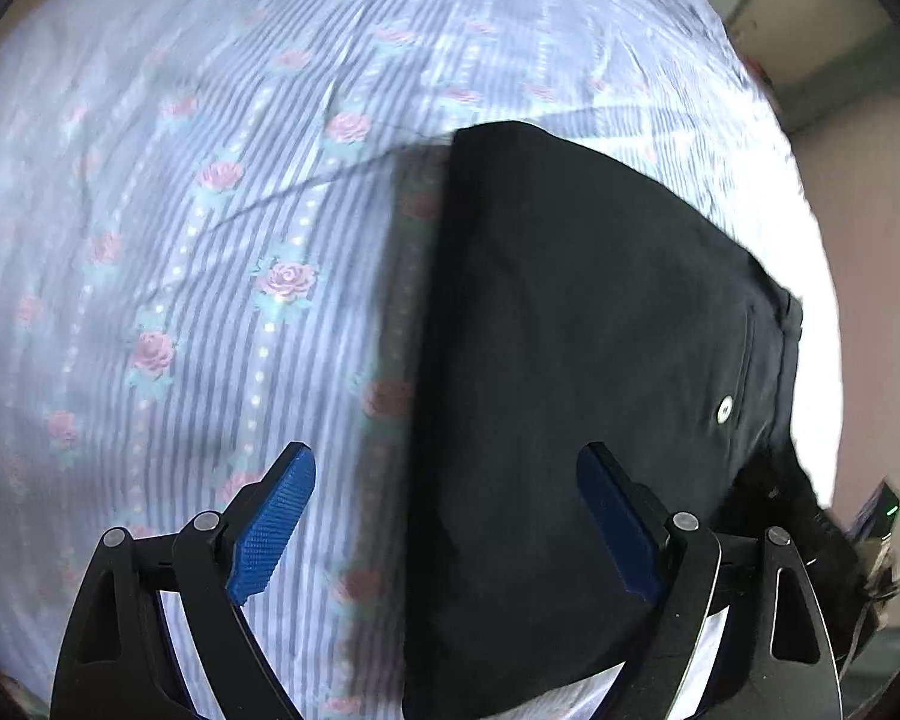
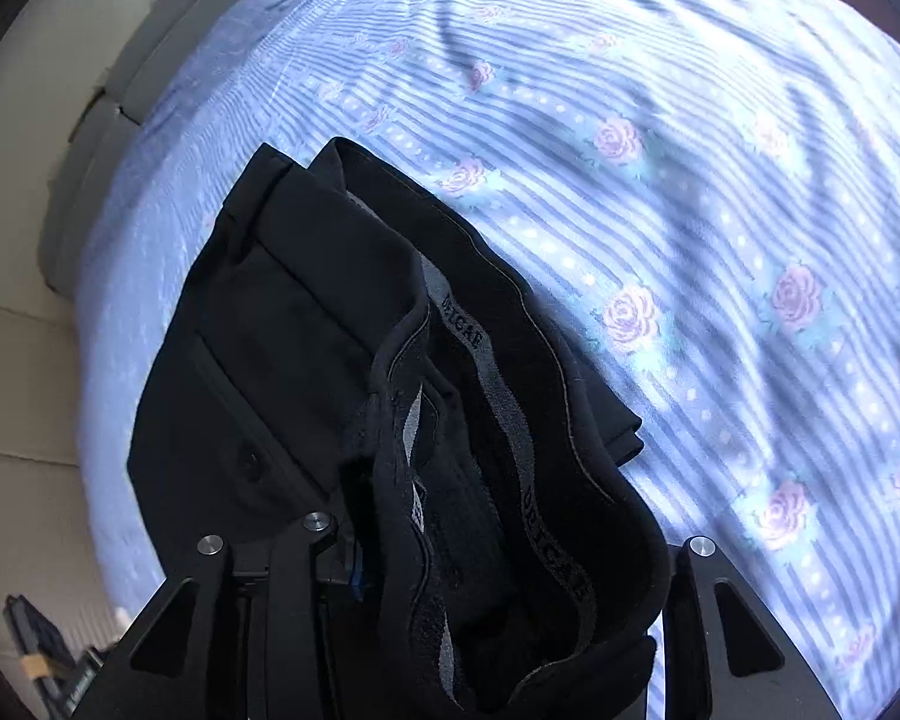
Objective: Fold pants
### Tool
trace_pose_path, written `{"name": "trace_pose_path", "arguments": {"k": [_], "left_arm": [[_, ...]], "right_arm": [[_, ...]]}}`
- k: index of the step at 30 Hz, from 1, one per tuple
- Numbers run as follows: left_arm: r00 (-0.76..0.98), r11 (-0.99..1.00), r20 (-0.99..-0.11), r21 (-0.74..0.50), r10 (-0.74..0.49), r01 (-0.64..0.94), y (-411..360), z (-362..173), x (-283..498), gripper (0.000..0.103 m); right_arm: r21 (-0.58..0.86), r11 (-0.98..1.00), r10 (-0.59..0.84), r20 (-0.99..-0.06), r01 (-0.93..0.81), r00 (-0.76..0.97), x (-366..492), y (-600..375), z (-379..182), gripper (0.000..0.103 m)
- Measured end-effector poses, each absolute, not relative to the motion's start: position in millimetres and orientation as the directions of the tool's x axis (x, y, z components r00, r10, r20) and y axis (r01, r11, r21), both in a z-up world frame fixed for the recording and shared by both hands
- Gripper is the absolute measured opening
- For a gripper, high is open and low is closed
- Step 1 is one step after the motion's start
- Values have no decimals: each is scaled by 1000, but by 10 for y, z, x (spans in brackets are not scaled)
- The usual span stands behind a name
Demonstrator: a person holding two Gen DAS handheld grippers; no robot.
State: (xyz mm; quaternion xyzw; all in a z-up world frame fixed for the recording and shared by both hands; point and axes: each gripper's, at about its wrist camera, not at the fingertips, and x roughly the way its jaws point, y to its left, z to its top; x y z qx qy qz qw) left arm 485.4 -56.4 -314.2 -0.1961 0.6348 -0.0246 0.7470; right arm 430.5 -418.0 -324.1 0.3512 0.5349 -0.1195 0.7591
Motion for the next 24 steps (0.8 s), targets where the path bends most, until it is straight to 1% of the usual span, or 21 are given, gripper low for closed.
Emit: {"name": "trace_pose_path", "arguments": {"k": [4, 6, 9, 11, 13, 16, 17, 18, 20, 24], "left_arm": [[191, 912, -912, -389, -362, -132, -453, -3293, 4936, 88], [196, 888, -882, -451, -429, -85, -450, -3314, 4945, 87], [192, 876, -862, -482, -470, -17, -462, -3361, 4967, 83], [188, 875, -858, -484, -478, 11, -457, -3401, 4997, 77], [186, 863, -845, -505, -501, 29, -450, -3437, 5033, 74], [169, 830, -814, -554, -555, 57, -423, -3460, 5121, 65], [158, 816, -801, -575, -577, 66, -441, -3464, 5154, 63], [135, 796, -784, -599, -605, 85, -468, -3485, 5219, 63], [114, 781, -773, -614, -624, 111, -529, -3512, 5309, 61], [96, 737, -732, -662, -674, 136, -591, -3592, 5456, 61]], "right_arm": [[359, 765, 150, -906, 534, 395, 4350, -4094, -3186, 41], [361, 766, 148, -905, 532, 400, 4347, -4089, -3155, 41], [361, 768, 147, -903, 529, 403, 4258, -4125, -3185, 41], [356, 773, 144, -904, 524, 402, 4232, -4106, -3176, 42], [341, 787, 132, -907, 514, 401, 4225, -4061, -3172, 42], [321, 802, 113, -910, 504, 400, 4236, -4014, -3163, 42], [320, 803, 113, -910, 503, 399, 4249, -4000, -3168, 42], [321, 802, 114, -910, 503, 399, 4230, -4018, -3163, 42], [325, 804, 119, -909, 498, 400, 4230, -4033, -3163, 42], [323, 819, 120, -905, 474, 409, 4329, -3963, -3195, 42]]}}
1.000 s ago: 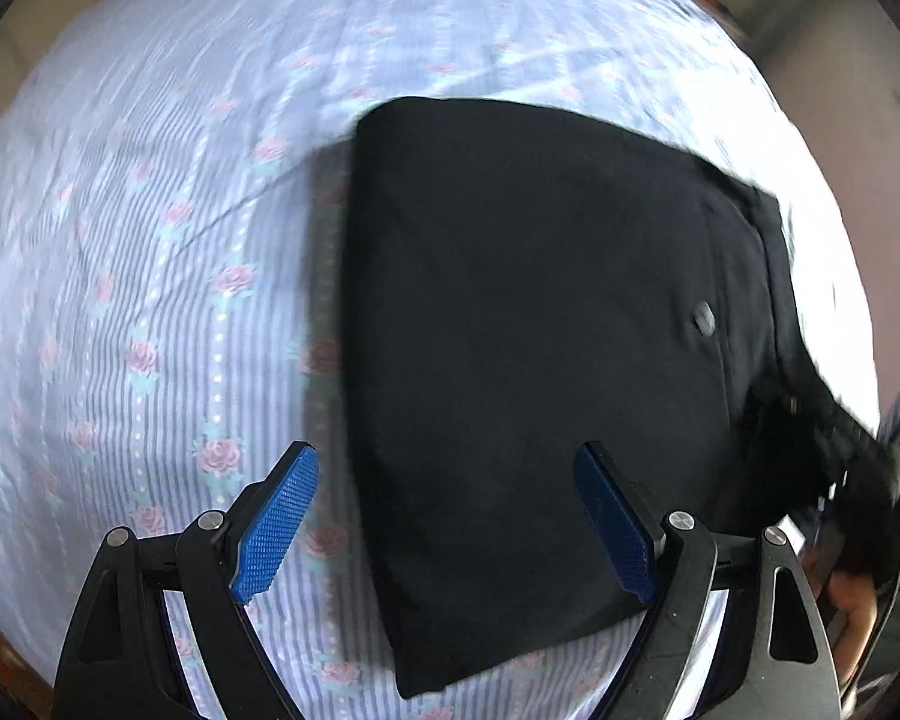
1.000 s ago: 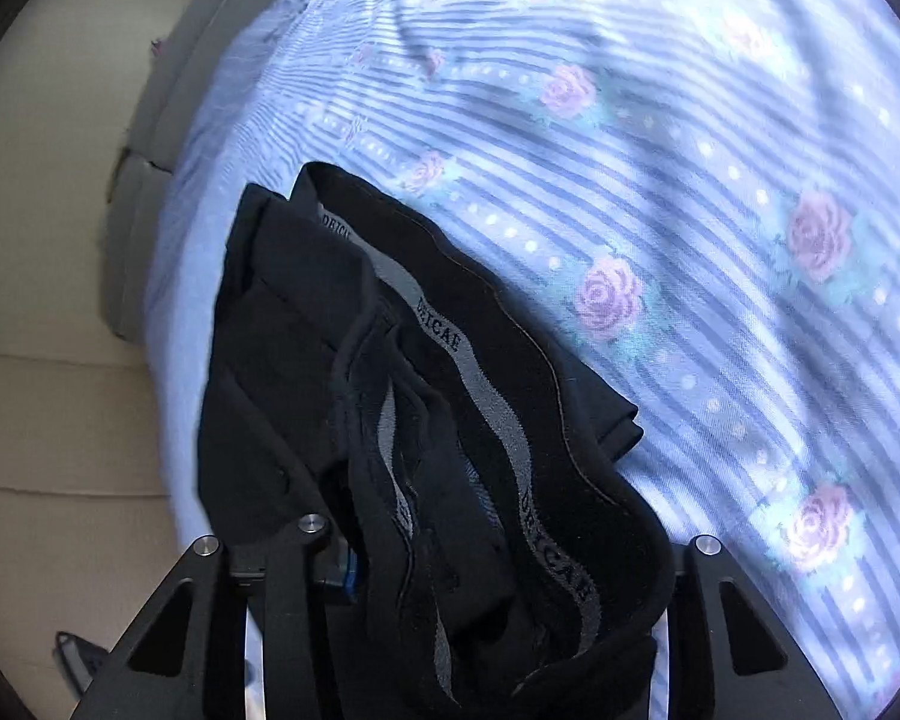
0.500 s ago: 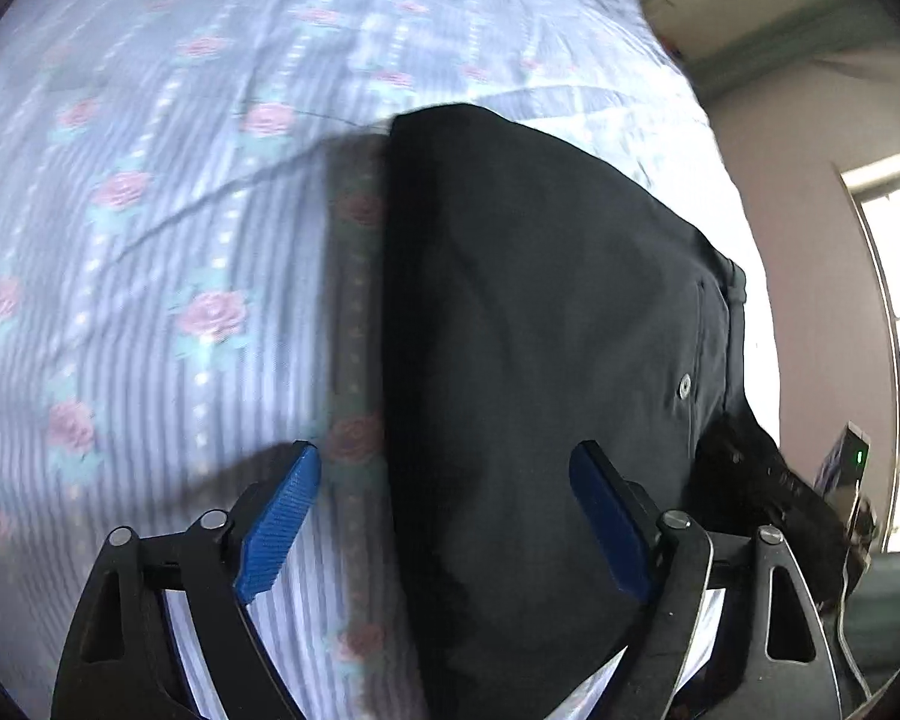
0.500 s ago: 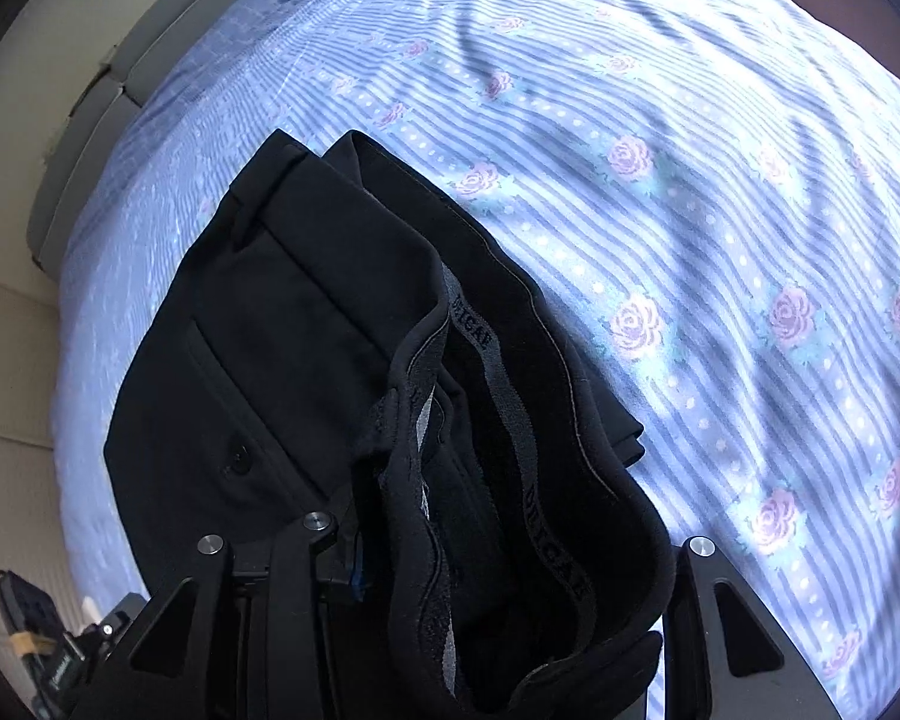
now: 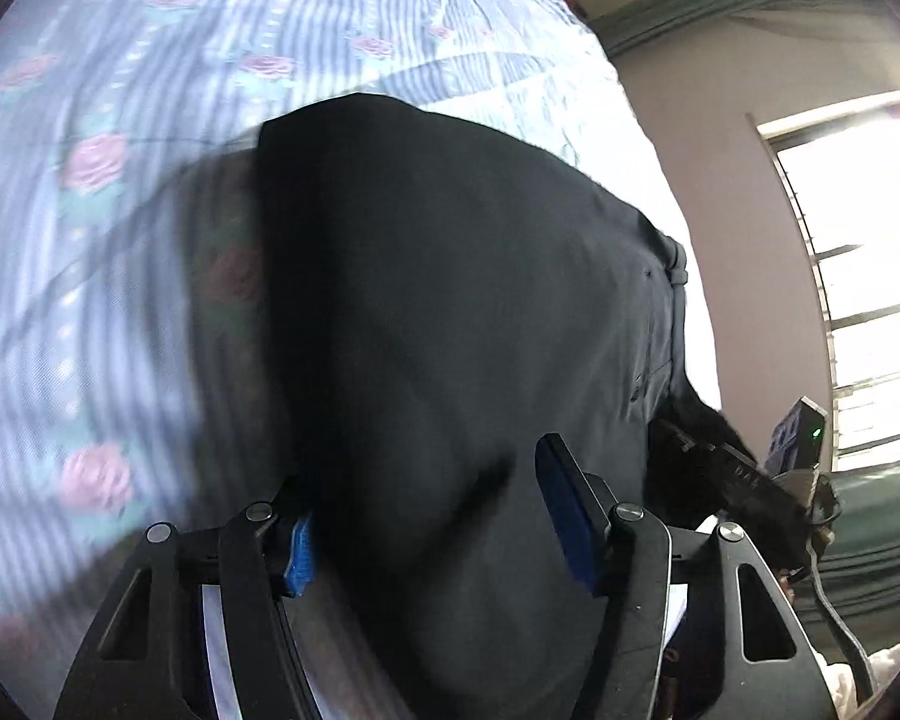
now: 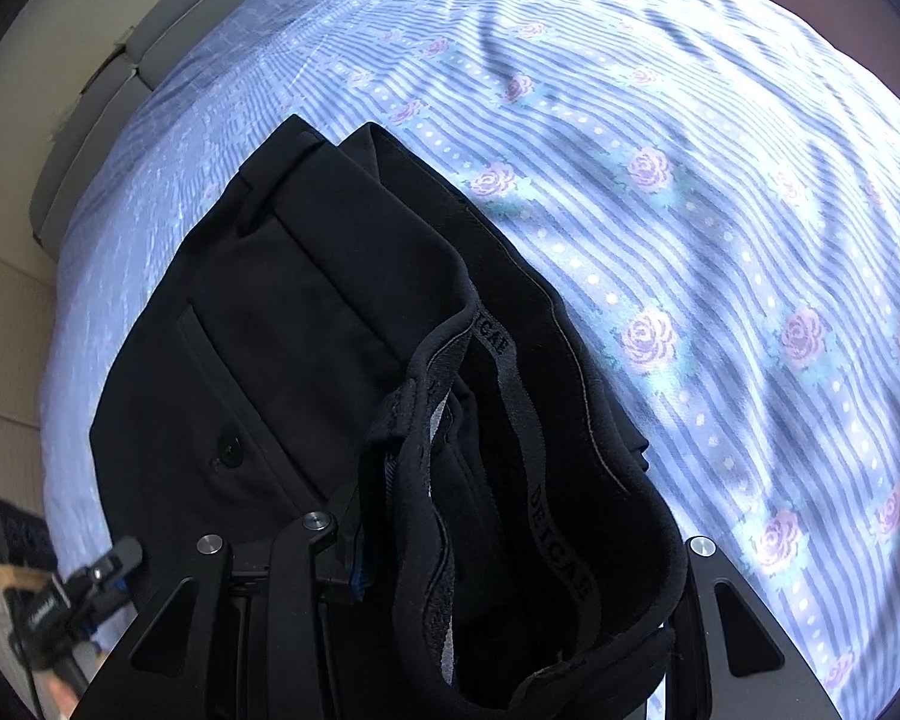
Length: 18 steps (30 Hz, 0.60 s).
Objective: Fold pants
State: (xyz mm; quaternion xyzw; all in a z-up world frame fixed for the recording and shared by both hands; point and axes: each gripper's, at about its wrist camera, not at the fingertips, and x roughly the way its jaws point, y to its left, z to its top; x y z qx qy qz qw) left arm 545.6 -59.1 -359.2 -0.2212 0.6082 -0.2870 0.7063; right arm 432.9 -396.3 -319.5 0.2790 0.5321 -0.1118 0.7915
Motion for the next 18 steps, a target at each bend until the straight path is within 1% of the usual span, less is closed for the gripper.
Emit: {"name": "trace_pose_path", "arguments": {"k": [4, 6, 9, 11, 12, 14, 15, 17, 18], "left_arm": [[109, 717, -709, -687, -697, 119, -673, -3635, 5512, 63], [115, 717, -708, -690, -697, 99, -711, -3630, 5528, 65], [121, 731, -722, -680, -681, 59, -758, -3617, 5556, 64], [123, 760, -752, -649, -647, 31, -783, -3621, 5567, 49], [117, 775, -767, -632, -630, 28, -783, -3611, 5560, 45], [119, 783, -776, -621, -620, 30, -788, -3556, 5543, 33], [120, 791, -783, -611, -610, 31, -798, -3517, 5533, 31], [129, 807, -797, -590, -590, 41, -835, -3418, 5493, 22], [134, 813, -803, -580, -581, 49, -862, -3367, 5478, 20]], "right_arm": [[336, 817, 137, -902, 468, 409, 4366, -3974, -3235, 44], [350, 809, 151, -900, 471, 409, 4413, -3983, -3262, 44], [360, 806, 163, -898, 470, 408, 4414, -4000, -3269, 44], [364, 801, 174, -901, 476, 397, 4418, -4024, -3256, 44], [367, 799, 182, -903, 476, 390, 4422, -4041, -3249, 44], [370, 801, 195, -905, 470, 378, 4435, -4050, -3214, 44], [369, 809, 201, -905, 458, 374, 4437, -4058, -3179, 43], [378, 812, 212, -901, 445, 378, 4416, -4066, -3117, 38], [387, 812, 219, -896, 436, 386, 4396, -4069, -3067, 36]]}}
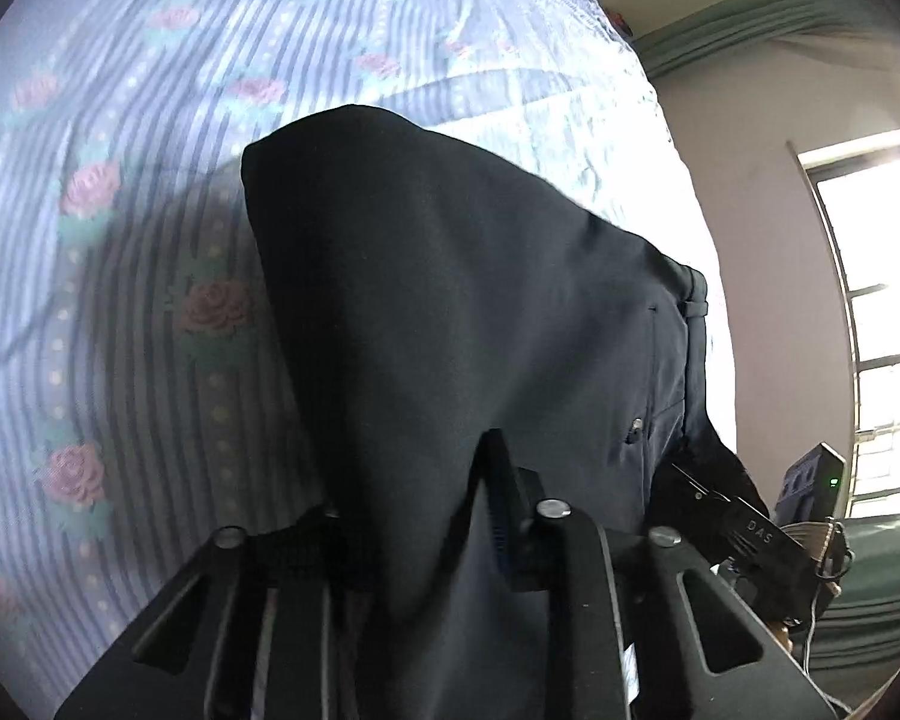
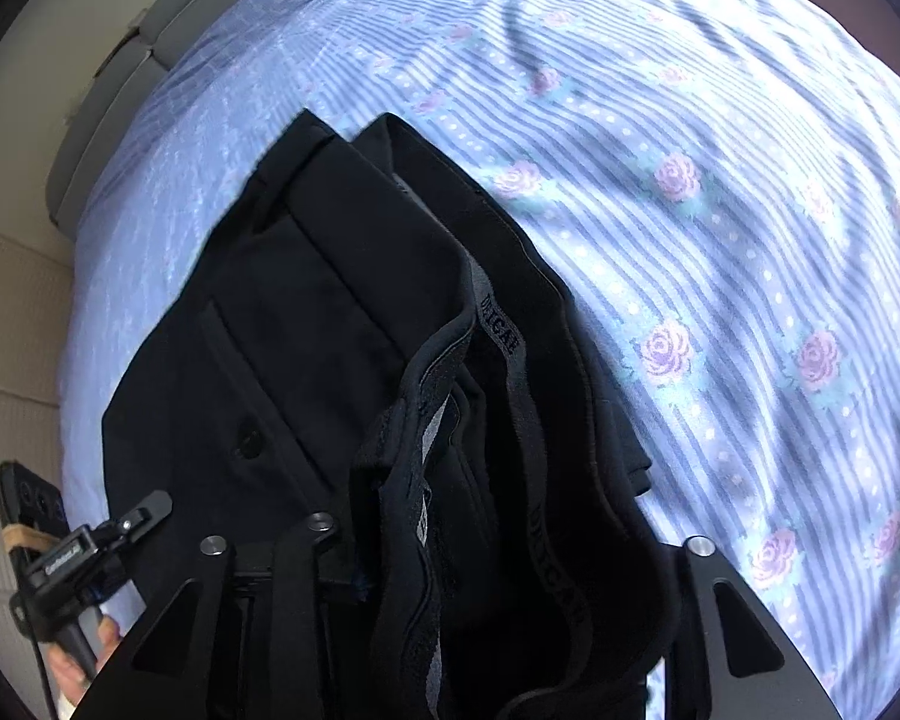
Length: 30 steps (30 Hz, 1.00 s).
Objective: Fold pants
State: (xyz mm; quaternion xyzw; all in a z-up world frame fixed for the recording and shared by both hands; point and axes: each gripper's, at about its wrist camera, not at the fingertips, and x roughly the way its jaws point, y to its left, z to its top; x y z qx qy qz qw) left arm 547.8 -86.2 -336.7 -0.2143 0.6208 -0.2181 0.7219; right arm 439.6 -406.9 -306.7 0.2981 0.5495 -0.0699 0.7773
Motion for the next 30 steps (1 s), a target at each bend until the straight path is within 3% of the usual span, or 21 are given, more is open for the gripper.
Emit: {"name": "trace_pose_path", "arguments": {"k": [5, 12, 30], "left_arm": [[159, 855, -840, -506, -519, 116, -961, -3016, 5319, 15], [190, 887, -870, -423, -455, 184, -1078, -2525, 5061, 15], [399, 910, -843, -412, -360, -50, 40, -1351, 3123, 15]], "right_arm": [[407, 838, 245, -876, 363, 416, 4331, -4022, -2751, 27], [421, 878, 287, -843, 227, 454, 4124, -3827, -2162, 25], [456, 875, 481, -775, -164, 411, 3057, -2704, -1018, 24]]}}
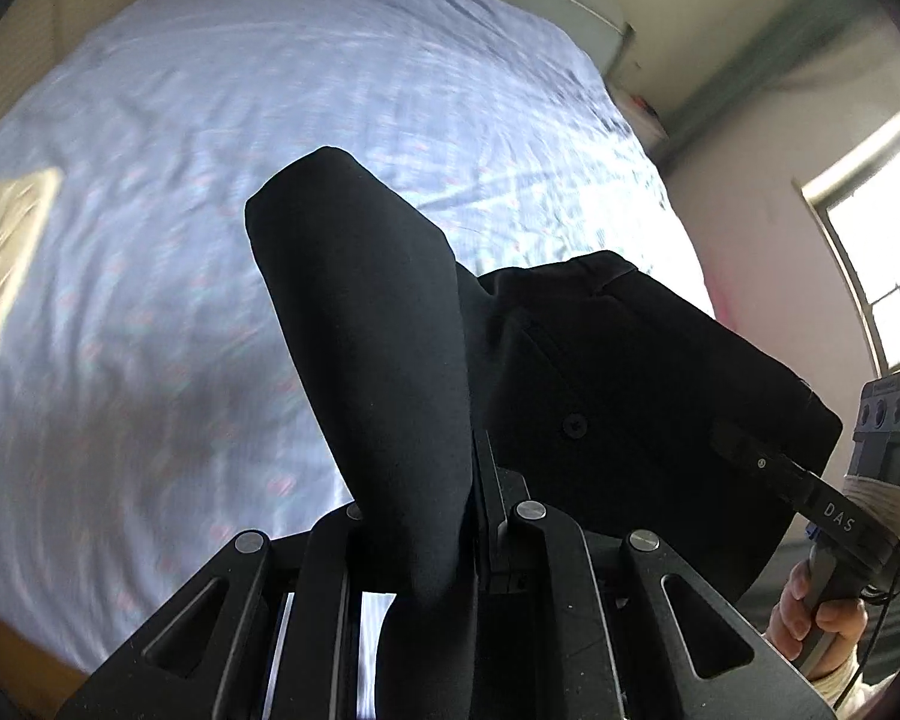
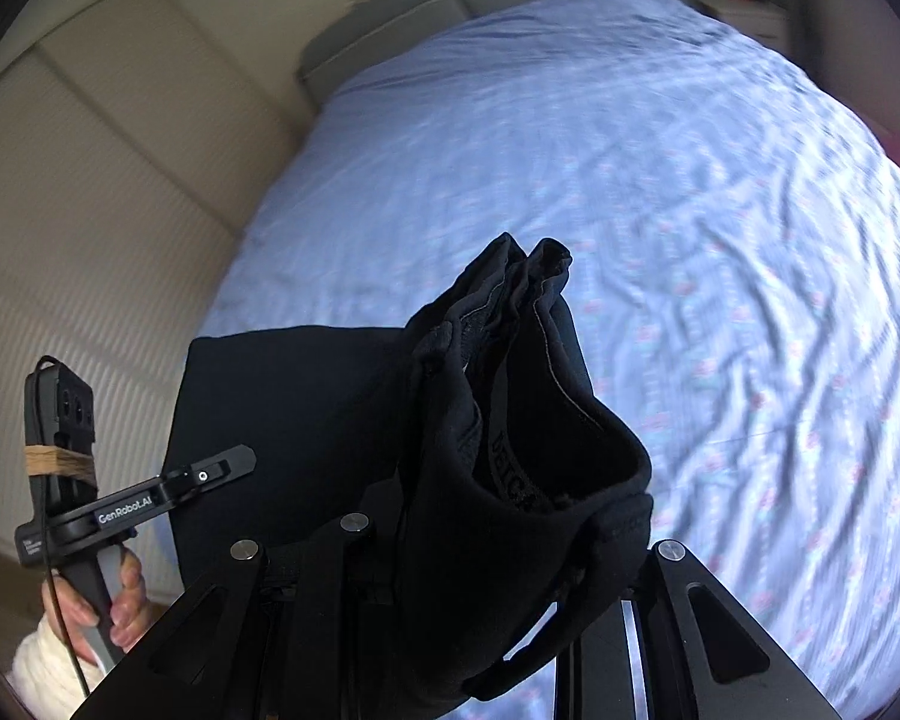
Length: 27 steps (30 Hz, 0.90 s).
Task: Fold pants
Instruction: 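Carry the folded trousers with both tools toward the cream towel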
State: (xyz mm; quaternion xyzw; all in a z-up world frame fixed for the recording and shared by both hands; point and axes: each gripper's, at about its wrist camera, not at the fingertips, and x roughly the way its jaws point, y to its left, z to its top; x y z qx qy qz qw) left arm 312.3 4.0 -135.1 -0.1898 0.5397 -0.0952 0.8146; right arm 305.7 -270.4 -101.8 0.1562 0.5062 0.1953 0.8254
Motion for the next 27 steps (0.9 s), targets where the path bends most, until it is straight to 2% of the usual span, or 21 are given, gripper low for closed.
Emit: {"name": "trace_pose_path", "arguments": {"k": [8, 13, 18, 27], "left_arm": [[441, 895, -824, -437, -355, -95, 934, -1144, 2447, 15], [460, 888, -802, -455, -381, -59, 1639, -1040, 2124, 15], [454, 913, -814, -407, -362, -2, 2220, -968, 1934, 15], [500, 886, -801, -446, -330, -130, 3291, -902, 1741, 15]], "right_arm": [[444, 862, 507, -767, -245, 393, 2585, -1771, -769, 24], [421, 878, 479, -772, -228, 417, 2282, -1058, -685, 24], [432, 877, 480, -775, -210, 410, 2203, -400, -696, 24], [430, 827, 545, -772, -361, 327, 2383, 650, -719, 24]]}}
